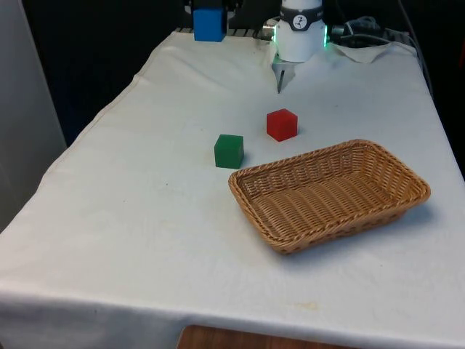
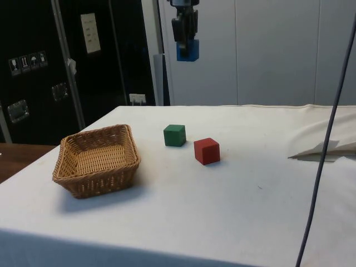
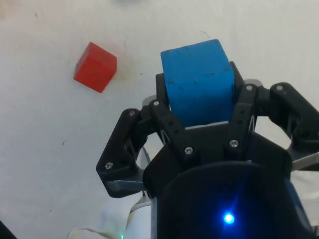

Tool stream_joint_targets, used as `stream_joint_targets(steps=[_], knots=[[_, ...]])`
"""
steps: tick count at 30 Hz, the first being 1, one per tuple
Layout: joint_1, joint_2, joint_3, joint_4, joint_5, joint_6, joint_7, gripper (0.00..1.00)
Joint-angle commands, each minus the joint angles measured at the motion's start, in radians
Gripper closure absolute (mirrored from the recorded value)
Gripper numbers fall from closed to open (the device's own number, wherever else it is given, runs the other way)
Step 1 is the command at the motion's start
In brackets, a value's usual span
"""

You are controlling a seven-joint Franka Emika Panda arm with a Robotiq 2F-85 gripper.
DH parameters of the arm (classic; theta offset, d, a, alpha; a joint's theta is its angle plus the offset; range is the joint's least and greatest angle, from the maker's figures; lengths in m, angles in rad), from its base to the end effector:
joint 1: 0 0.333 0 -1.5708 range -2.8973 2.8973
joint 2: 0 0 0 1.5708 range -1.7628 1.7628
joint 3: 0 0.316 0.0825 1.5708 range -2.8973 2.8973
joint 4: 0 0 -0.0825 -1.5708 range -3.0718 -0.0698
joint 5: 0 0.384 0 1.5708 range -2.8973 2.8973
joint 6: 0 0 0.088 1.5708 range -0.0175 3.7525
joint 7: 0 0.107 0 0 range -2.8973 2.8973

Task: Pick up the blue cube and place it into the basket.

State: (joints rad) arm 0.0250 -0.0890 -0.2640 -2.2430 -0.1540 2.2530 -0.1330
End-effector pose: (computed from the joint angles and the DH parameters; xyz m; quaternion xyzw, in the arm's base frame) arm 0.5026 -0.1282 0.4133 0.9975 -0.0073 0.0382 0.0585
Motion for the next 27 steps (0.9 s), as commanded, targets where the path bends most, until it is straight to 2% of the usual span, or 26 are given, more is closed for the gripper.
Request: stream_joint_targets(steps=[1, 4, 5, 6, 8, 13, 20, 22, 23, 27], knots=[[0.003, 0.006, 0.003, 0.008, 0.008, -0.002, -0.002, 0.98], [0.005, 0.017, 0.015, 0.019, 0.008, -0.003, 0.0, 0.98], [0.001, 0.011, 0.011, 0.012, 0.001, 0.0, 0.0, 0.98], [0.006, 0.025, 0.022, 0.027, 0.008, -0.004, 0.002, 0.98], [0.007, 0.033, 0.031, 0.037, 0.007, -0.006, 0.007, 0.98], [0.004, 0.044, 0.045, 0.046, 0.002, -0.001, 0.011, 0.98], [0.011, 0.1, 0.085, 0.105, -0.009, -0.023, 0.047, 0.98], [0.007, 0.099, 0.089, 0.103, -0.001, -0.013, 0.039, 0.98], [0.011, 0.11, 0.093, 0.117, -0.011, -0.026, 0.053, 0.98], [0.013, 0.132, 0.109, 0.141, -0.014, -0.032, 0.065, 0.98]])
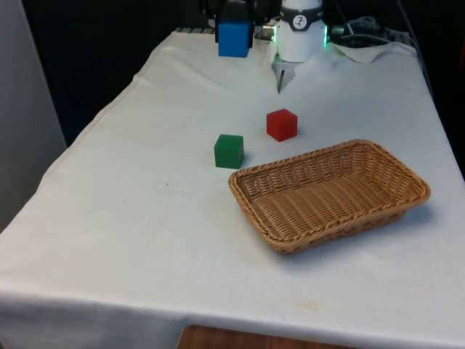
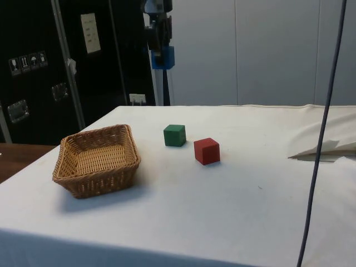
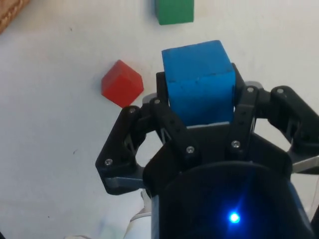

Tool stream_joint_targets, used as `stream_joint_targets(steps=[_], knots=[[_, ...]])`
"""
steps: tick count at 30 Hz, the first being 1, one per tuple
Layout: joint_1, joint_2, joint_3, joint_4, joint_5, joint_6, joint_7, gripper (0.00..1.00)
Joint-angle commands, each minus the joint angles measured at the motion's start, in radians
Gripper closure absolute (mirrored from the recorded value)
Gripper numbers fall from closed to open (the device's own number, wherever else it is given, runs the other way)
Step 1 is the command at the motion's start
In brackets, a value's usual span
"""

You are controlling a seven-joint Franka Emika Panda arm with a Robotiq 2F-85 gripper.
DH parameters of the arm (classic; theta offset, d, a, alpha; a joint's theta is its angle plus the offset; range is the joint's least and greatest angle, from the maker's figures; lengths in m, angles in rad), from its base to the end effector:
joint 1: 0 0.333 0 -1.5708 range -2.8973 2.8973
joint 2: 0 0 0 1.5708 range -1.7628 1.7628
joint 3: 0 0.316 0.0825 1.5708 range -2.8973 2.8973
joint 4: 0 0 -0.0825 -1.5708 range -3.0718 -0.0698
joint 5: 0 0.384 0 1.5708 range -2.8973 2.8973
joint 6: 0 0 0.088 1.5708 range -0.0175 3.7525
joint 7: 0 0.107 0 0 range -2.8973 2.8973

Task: Pick up the blue cube and place it into the basket.

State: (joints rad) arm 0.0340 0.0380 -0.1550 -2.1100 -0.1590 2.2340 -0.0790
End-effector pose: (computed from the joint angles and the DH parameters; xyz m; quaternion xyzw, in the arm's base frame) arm 0.5537 -0.0716 0.4068 0.9965 0.0254 0.0360 0.0715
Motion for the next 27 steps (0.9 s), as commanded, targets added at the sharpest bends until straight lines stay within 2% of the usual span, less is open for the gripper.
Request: stream_joint_targets(steps=[1, 3, 4, 5, 12, 13, 14, 20, 22, 23, 24, 27], knots=[[0.004, 0.01, 0.004, 0.014, -0.01, -0.014, 0.014, 0.98], [0.006, 0.027, 0.016, 0.033, -0.01, -0.019, 0.021, 0.98], [0.002, 0.022, 0.017, 0.025, -0.001, -0.006, 0.011, 0.98], [0.007, 0.033, 0.02, 0.04, -0.01, -0.021, 0.024, 0.98], [0.012, 0.076, 0.051, 0.09, -0.011, -0.032, 0.044, 0.98], [0.007, 0.068, 0.049, 0.078, -0.002, -0.018, 0.032, 0.98], [0.012, 0.082, 0.055, 0.096, -0.011, -0.033, 0.047, 0.98], [0.016, 0.118, 0.083, 0.136, -0.011, -0.038, 0.061, 0.98], [0.016, 0.128, 0.09, 0.147, -0.011, -0.039, 0.064, 0.98], [0.011, 0.122, 0.091, 0.138, -0.003, -0.026, 0.054, 0.98], [0.016, 0.133, 0.095, 0.153, -0.011, -0.04, 0.067, 0.98], [0.018, 0.154, 0.11, 0.174, -0.011, -0.043, 0.073, 0.98]])
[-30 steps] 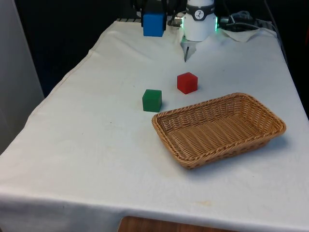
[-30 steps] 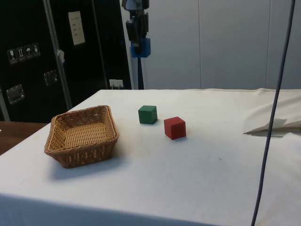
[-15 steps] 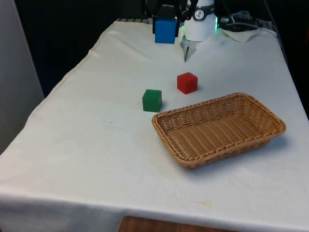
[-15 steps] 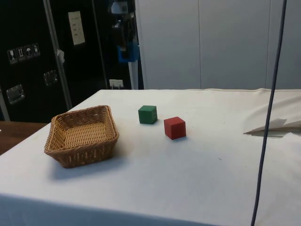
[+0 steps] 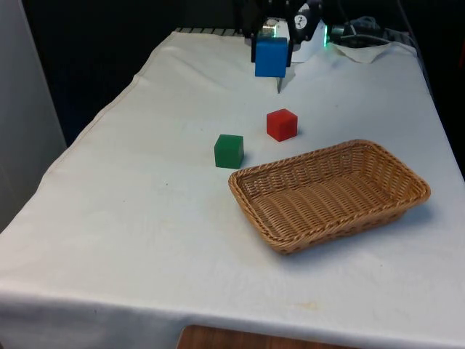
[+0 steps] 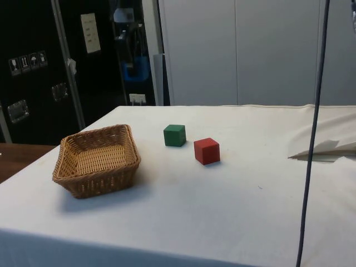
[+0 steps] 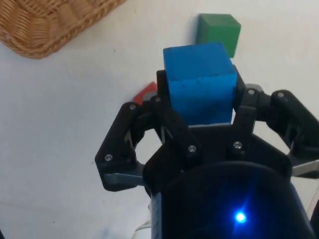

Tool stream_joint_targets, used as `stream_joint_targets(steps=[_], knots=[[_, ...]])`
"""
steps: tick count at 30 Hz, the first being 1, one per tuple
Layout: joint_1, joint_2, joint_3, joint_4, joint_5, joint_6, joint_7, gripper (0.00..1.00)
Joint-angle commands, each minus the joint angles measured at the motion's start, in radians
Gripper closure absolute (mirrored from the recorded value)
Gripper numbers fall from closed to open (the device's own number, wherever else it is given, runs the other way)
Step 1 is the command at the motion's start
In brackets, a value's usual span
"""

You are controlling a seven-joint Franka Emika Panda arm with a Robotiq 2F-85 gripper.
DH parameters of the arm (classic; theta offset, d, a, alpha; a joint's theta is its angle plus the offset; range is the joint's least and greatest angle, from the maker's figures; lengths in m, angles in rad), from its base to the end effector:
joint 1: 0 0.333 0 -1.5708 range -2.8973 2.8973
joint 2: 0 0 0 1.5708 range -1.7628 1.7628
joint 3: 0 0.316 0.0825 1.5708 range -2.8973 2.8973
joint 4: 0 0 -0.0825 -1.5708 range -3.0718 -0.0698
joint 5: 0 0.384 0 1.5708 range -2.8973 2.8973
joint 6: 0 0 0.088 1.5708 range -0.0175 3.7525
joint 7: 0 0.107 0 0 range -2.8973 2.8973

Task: Pick up the blue cube and place it into the basket.

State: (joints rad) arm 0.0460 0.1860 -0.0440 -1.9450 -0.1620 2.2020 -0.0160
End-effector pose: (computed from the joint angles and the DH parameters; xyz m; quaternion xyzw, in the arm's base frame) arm 0.6043 -0.0034 0.3942 0.9953 0.0549 0.0348 0.0713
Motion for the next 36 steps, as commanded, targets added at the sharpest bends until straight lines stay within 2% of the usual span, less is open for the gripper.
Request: stream_joint_targets(steps=[1, 5, 6, 7, 13, 14, 15, 21, 22, 23, 24, 30, 31, 32, 36], knots=[[0.007, 0.011, 0.003, 0.014, -0.008, -0.013, 0.012, 0.98], [0.009, 0.032, 0.018, 0.036, -0.007, -0.016, 0.019, 0.98], [0.003, 0.027, 0.02, 0.027, 0.0, -0.003, 0.009, 0.98], [0.009, 0.037, 0.022, 0.041, -0.007, -0.018, 0.02, 0.98], [0.014, 0.076, 0.046, 0.08, -0.01, -0.027, 0.032, 0.98], [0.008, 0.071, 0.049, 0.073, -0.001, -0.014, 0.022, 0.98], [0.016, 0.088, 0.053, 0.094, -0.011, -0.031, 0.036, 0.98], [0.023, 0.127, 0.073, 0.137, -0.015, -0.044, 0.05, 0.98], [0.015, 0.118, 0.074, 0.123, -0.005, -0.027, 0.038, 0.98], [0.024, 0.135, 0.076, 0.144, -0.016, -0.045, 0.052, 0.98], [0.025, 0.151, 0.083, 0.16, -0.016, -0.049, 0.056, 0.98], [0.028, 0.216, 0.103, 0.219, -0.014, -0.055, 0.061, 0.98], [0.024, 0.203, 0.105, 0.205, -0.01, -0.041, 0.056, 0.98], [0.028, 0.228, 0.105, 0.229, -0.013, -0.055, 0.061, 0.98], [0.027, 0.279, 0.113, 0.276, -0.01, -0.057, 0.057, 0.98]])
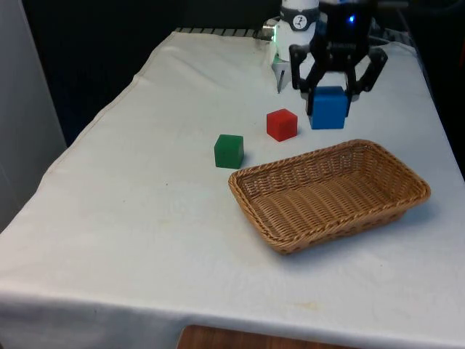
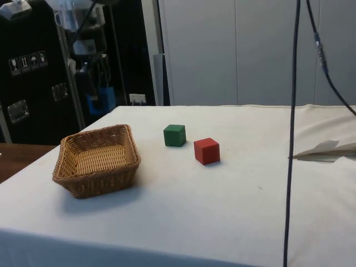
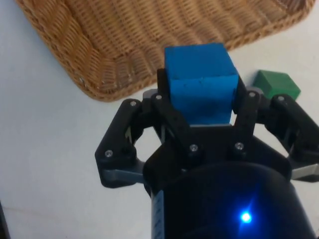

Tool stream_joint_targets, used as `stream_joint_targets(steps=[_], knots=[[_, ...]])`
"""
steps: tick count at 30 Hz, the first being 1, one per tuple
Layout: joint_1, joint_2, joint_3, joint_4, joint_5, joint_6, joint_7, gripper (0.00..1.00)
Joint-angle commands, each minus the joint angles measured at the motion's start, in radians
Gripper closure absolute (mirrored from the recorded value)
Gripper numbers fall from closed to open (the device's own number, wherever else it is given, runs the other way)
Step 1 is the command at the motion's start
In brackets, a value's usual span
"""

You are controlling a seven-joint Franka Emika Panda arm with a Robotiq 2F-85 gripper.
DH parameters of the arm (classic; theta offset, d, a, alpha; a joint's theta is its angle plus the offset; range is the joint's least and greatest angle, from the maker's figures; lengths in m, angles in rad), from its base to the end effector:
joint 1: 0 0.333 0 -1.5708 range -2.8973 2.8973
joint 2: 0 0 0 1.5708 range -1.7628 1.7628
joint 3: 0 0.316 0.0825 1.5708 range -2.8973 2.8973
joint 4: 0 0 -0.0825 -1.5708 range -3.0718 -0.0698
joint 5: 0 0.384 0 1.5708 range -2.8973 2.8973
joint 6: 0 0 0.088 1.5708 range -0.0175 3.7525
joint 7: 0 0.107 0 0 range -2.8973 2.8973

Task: Pick up the blue cube and place it into the basket.

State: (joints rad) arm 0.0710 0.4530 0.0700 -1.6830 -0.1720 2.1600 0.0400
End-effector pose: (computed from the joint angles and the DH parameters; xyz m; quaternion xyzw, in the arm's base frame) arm 0.6667 0.0827 0.3411 0.9939 0.0934 0.0180 0.0554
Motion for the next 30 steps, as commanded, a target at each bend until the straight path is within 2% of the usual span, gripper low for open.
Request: stream_joint_targets(steps=[1, 2, 3, 6, 11, 12, 18, 22, 29, 30], knots=[[0.003, 0.026, 0.0, 0.027, 0.0, -0.015, 0.0, 0.98], [0.004, 0.055, 0.002, 0.054, -0.001, -0.014, 0.001, 0.98], [0.001, 0.043, 0.003, 0.04, 0.0, 0.0, -0.001, 0.98], [0.006, 0.098, 0.006, 0.094, -0.003, -0.012, 0.0, 0.98], [0.005, 0.171, 0.011, 0.159, -0.002, -0.001, -0.004, 0.98], [0.004, 0.161, 0.011, 0.151, -0.001, 0.0, -0.003, 0.98], [0.01, 0.231, 0.016, 0.188, -0.002, 0.029, 0.0, 0.98], [0.009, 0.239, 0.016, 0.183, -0.001, 0.041, -0.002, 0.98], [0.019, 0.288, 0.014, 0.175, -0.007, 0.108, 0.008, 0.98], [0.015, 0.286, 0.018, 0.179, -0.002, 0.092, 0.001, 0.98]])
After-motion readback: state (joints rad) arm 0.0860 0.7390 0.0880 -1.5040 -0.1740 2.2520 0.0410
